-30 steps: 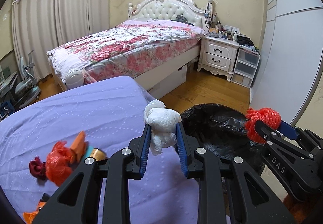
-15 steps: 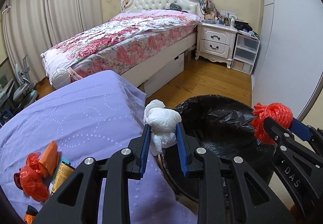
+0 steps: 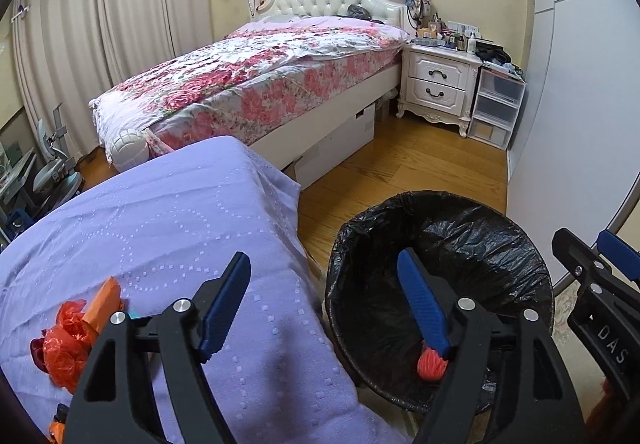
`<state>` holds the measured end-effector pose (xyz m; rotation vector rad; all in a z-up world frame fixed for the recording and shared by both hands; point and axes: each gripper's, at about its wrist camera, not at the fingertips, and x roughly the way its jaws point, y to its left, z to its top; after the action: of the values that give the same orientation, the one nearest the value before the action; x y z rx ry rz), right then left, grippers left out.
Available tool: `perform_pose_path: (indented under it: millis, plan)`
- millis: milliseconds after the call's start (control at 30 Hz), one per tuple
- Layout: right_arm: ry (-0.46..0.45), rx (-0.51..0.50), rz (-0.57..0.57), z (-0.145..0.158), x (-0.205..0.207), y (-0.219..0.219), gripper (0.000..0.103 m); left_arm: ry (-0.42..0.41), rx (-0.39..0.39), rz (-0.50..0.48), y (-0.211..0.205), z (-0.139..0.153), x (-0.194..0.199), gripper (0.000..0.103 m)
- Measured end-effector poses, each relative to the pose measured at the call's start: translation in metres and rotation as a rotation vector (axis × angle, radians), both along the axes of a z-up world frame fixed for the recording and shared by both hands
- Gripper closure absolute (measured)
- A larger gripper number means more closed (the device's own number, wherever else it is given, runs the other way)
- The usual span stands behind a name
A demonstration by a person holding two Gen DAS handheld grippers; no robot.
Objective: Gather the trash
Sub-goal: 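Carry both items over the black bin and open both grippers to drop them, then return the right gripper to the table and grasp the yellow foam net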
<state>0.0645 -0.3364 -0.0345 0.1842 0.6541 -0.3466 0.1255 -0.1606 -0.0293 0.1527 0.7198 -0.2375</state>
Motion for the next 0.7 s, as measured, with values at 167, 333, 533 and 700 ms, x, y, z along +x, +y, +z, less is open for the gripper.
perform_pose_path:
  millis: [167, 333, 533, 700]
  plan:
    - [-0.005, 0.012, 0.024, 0.006, -0.008, 0.007, 0.039, 0.0, 0.0, 0.007, 0.013, 0.012, -0.012, 0.028]
    - [-0.011, 0.001, 0.08, 0.014, -0.027, 0.026, 0.039, -0.003, 0.008, 0.015, 0.036, 0.023, -0.034, 0.027]
    - [-0.016, -0.004, 0.168, 0.023, -0.055, 0.057, 0.039, -0.025, 0.013, 0.044, 0.076, 0.039, -0.062, 0.027]
    - [-0.032, 0.014, 0.255, 0.034, -0.077, 0.084, 0.039, -0.039, 0.004, 0.097, 0.114, 0.05, -0.085, 0.026]
